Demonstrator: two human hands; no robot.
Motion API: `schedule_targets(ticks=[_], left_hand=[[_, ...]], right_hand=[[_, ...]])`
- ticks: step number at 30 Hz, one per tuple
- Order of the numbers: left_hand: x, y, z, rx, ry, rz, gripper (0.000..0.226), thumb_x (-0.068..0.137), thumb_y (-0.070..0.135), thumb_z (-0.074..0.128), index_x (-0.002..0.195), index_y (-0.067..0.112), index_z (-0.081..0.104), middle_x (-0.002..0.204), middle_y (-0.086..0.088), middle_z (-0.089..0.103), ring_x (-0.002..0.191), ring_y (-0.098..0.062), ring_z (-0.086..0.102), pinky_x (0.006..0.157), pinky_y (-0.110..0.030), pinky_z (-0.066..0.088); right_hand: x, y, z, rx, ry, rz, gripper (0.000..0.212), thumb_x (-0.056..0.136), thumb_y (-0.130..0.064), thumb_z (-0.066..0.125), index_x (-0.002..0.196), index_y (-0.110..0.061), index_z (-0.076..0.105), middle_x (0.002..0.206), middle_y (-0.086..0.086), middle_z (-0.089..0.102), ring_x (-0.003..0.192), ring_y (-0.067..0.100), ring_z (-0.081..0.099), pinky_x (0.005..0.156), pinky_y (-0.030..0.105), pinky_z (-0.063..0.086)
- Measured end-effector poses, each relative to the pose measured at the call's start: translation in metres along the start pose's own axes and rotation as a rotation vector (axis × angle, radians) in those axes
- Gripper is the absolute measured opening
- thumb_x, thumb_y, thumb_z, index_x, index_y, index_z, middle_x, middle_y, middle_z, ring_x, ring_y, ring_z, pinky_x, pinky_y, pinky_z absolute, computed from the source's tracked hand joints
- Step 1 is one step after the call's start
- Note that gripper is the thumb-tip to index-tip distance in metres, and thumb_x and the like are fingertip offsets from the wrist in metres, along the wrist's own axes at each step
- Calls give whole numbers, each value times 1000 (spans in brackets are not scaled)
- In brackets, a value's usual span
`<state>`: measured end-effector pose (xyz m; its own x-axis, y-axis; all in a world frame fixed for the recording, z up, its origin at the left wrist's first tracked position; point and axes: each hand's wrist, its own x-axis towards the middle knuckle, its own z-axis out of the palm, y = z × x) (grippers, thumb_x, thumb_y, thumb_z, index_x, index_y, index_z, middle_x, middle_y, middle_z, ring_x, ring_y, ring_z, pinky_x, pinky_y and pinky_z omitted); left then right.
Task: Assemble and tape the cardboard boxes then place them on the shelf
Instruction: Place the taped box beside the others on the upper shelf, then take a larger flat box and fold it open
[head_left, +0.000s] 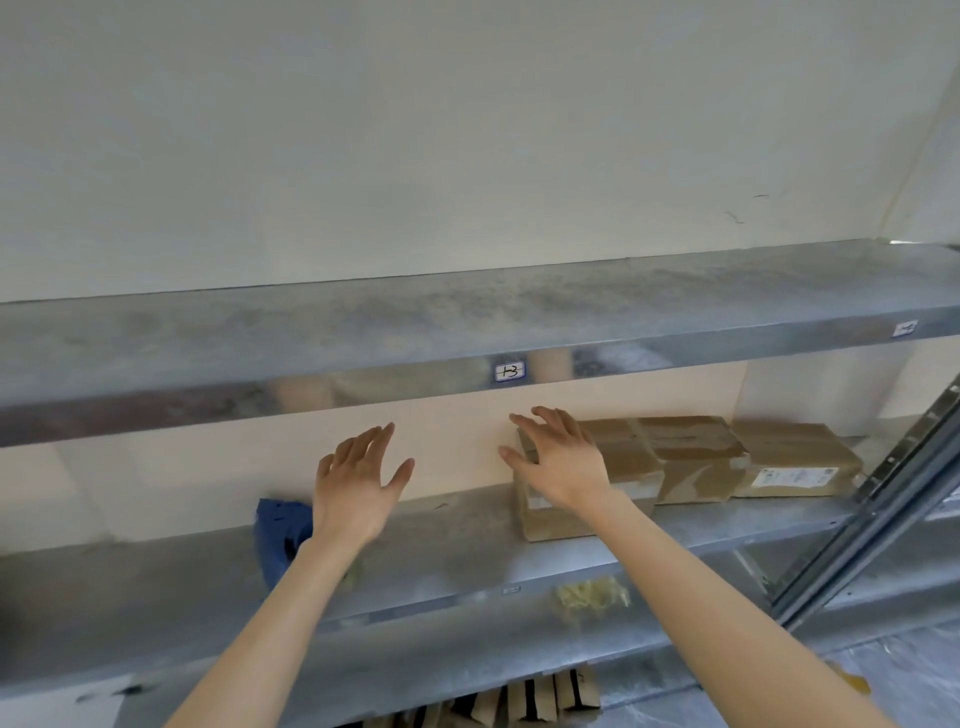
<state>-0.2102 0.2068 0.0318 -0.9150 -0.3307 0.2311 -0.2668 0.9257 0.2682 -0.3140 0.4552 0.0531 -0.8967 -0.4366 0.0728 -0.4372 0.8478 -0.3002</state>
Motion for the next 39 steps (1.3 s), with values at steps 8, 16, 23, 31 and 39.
schedule_targets(ticks=[8,16,23,31,39], left_hand=[[-14,-98,-46,50,47,-22,62,99,53,42,154,25,31,159,4,34,143,-20,32,111,-36,24],[-38,-236,-119,110,102,-34,62,93,45,62,144,14,49,150,-7,48,134,-32,46,104,-44,34],[-80,-334,-168,205,127,-146,62,95,51,52,145,15,45,151,-6,46,133,-30,46,103,-44,38],[-137,-401,-186,189,249,-383,62,98,54,46,150,21,39,155,-1,39,143,-24,34,115,-42,27],[-179,-452,-211,204,300,-543,64,97,58,44,152,27,35,159,2,32,147,-22,27,119,-42,20]], right_hand=[[1,-101,25,-39,-44,-16,63,98,-61,33,153,-35,22,161,-2,20,149,20,11,117,38,19],[9,-249,69,4,-21,-41,64,96,-62,37,153,-38,20,161,-3,20,148,19,13,117,37,19],[16,-366,108,42,-91,-236,62,97,-61,35,153,-39,20,160,-3,21,148,17,13,116,37,19],[33,-465,139,74,-194,-502,62,97,-56,42,153,-36,22,160,-2,20,147,17,16,114,37,23],[22,-551,176,120,-257,-735,65,95,-60,42,152,-35,24,158,-1,23,145,19,22,111,40,31]])
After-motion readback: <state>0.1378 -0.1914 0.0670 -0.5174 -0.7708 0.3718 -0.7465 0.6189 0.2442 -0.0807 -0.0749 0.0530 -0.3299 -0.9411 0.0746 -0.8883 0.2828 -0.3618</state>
